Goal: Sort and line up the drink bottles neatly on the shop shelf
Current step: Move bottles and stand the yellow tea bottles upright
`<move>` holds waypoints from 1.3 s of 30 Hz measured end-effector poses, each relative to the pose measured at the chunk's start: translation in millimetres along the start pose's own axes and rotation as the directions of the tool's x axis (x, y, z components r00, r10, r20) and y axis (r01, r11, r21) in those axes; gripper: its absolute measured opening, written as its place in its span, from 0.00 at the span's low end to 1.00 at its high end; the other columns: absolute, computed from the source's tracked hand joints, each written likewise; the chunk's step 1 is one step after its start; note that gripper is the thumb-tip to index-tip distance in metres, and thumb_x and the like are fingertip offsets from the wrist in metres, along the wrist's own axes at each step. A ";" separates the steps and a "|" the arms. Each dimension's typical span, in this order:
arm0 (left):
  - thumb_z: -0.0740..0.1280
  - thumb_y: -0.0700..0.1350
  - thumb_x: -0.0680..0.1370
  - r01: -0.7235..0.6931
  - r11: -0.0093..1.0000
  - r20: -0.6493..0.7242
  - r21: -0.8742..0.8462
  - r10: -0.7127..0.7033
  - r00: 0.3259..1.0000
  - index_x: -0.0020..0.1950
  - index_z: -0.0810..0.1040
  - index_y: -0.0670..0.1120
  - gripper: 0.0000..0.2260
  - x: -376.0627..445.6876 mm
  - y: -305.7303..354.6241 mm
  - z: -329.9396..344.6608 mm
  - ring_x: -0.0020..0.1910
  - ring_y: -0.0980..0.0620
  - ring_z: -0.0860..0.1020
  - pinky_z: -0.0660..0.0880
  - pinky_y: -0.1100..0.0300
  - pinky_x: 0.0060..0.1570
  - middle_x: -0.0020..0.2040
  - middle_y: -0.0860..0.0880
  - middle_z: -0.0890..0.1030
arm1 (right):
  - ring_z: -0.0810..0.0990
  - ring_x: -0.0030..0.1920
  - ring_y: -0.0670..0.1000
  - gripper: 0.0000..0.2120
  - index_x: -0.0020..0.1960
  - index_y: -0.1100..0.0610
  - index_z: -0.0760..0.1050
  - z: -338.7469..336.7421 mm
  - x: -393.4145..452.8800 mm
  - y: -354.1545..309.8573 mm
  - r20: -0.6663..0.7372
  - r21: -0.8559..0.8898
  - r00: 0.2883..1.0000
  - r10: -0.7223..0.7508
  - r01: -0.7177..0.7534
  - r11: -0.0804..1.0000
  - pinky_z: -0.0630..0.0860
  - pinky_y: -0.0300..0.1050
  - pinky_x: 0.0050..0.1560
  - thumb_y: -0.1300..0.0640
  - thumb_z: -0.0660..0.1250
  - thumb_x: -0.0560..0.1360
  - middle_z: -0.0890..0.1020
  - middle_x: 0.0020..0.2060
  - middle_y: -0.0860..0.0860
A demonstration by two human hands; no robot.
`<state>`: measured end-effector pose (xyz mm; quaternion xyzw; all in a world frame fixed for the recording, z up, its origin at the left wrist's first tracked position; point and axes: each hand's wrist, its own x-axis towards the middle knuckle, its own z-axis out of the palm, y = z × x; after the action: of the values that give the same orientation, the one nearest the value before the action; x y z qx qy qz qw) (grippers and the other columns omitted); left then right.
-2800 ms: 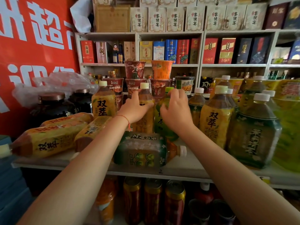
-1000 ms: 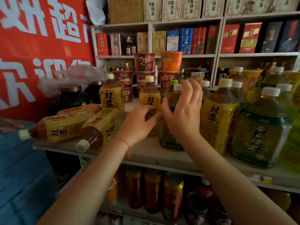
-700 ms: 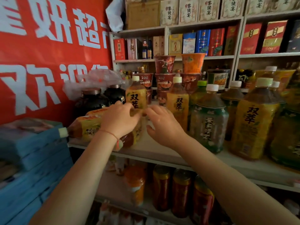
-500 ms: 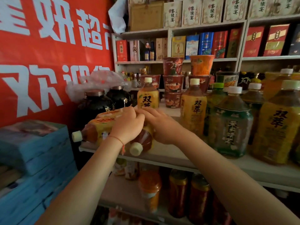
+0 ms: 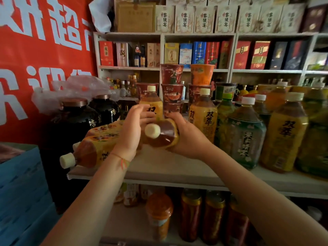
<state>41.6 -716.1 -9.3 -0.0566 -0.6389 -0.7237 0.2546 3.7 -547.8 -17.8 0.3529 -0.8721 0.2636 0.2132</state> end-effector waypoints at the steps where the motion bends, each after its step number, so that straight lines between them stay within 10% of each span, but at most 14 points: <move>1: 0.53 0.51 0.86 -0.004 1.000 -0.007 0.003 0.004 1.000 0.62 0.78 0.49 0.15 0.9 -2.1 1.3 0.50 0.55 0.83 0.77 0.58 0.48 0.51 0.50 0.84 | 0.79 0.51 0.44 0.37 0.64 0.49 0.64 -3.6 1.6 0.2 -0.060 0.117 0.994 0.094 -0.086 0.989 0.79 0.41 0.46 0.49 0.82 0.63 0.78 0.53 0.43; 5: 0.55 0.54 0.84 0.000 0.986 0.088 0.165 -0.014 0.996 0.58 0.77 0.55 0.13 5.6 -16.8 16.3 0.60 0.51 0.78 0.75 0.49 0.62 0.57 0.49 0.81 | 0.77 0.52 0.44 0.36 0.60 0.49 0.62 -0.5 13.0 -0.7 -0.232 0.419 0.887 0.400 -0.280 0.864 0.76 0.38 0.45 0.51 0.83 0.63 0.76 0.52 0.43; 10: 0.60 0.48 0.83 0.004 0.957 0.183 0.291 -0.060 0.981 0.66 0.72 0.49 0.12 4.5 -31.3 33.3 0.58 0.54 0.76 0.74 0.49 0.63 0.57 0.53 0.77 | 0.80 0.55 0.54 0.36 0.68 0.56 0.60 23.4 29.9 -2.0 -0.362 0.290 0.767 0.530 -0.448 0.846 0.74 0.42 0.40 0.49 0.77 0.70 0.73 0.65 0.54; 18: 0.62 0.60 0.73 0.113 0.925 0.271 0.362 -0.220 0.937 0.76 0.66 0.52 0.31 18.2 -17.9 48.6 0.66 0.47 0.74 0.71 0.44 0.68 0.67 0.50 0.75 | 0.82 0.41 0.54 0.48 0.78 0.55 0.26 15.9 24.6 -2.0 -0.213 -0.478 0.885 0.414 -0.464 0.746 0.73 0.42 0.34 0.58 0.64 0.80 0.72 0.65 0.63; 26: 0.61 0.55 0.79 -0.021 0.870 0.341 0.493 -0.171 0.924 0.76 0.67 0.51 0.26 21.2 -20.1 40.2 0.66 0.50 0.74 0.71 0.51 0.63 0.66 0.52 0.75 | 0.70 0.26 0.49 0.47 0.77 0.56 0.25 19.3 22.2 -3.0 -0.237 -0.564 0.892 0.386 -0.450 0.693 0.72 0.42 0.26 0.64 0.62 0.80 0.79 0.46 0.57; 29: 0.61 0.50 0.83 -0.297 0.725 0.389 0.622 0.043 0.920 0.73 0.68 0.50 0.19 14.5 -16.4 18.9 0.64 0.54 0.74 0.72 0.57 0.61 0.63 0.56 0.75 | 0.73 0.26 0.49 0.40 0.79 0.58 0.34 14.5 18.7 -21.2 -0.282 -0.650 0.915 0.287 -0.403 0.645 0.70 0.42 0.24 0.57 0.61 0.82 0.76 0.36 0.52; 33: 0.57 0.54 0.81 -0.428 0.501 0.261 0.752 0.370 0.891 0.71 0.71 0.48 0.21 11.2 0.1 -25.4 0.64 0.51 0.73 0.73 0.50 0.65 0.65 0.50 0.76 | 0.81 0.47 0.53 0.33 0.76 0.54 0.54 30.9 29.3 -54.3 -0.197 -0.430 0.980 0.018 -0.103 0.897 0.78 0.44 0.38 0.47 0.66 0.78 0.78 0.55 0.51; 36: 0.58 0.54 0.82 -0.341 0.244 0.251 0.908 0.337 0.908 0.68 0.73 0.49 0.18 9.5 19.5 -66.5 0.54 0.49 0.78 0.77 0.49 0.53 0.57 0.49 0.79 | 0.67 0.70 0.51 0.40 0.77 0.51 0.59 56.6 47.3 -65.9 0.190 -0.091 0.982 0.001 0.017 0.996 0.67 0.42 0.63 0.40 0.72 0.72 0.68 0.70 0.49; 39: 0.56 0.61 0.81 -0.206 -0.038 0.206 0.978 0.016 0.978 0.66 0.72 0.51 0.20 4.7 32.7 -101.5 0.45 0.51 0.77 0.73 0.55 0.41 0.51 0.51 0.79 | 0.60 0.75 0.51 0.51 0.79 0.46 0.55 81.5 61.9 -73.3 0.366 0.012 0.927 -0.086 0.088 0.996 0.60 0.55 0.75 0.37 0.78 0.64 0.61 0.76 0.46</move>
<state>76.6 -816.1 4.0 0.0440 -0.9715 -0.0181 0.2323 1.1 -673.5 -23.3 0.4337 -0.8806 0.1816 0.0594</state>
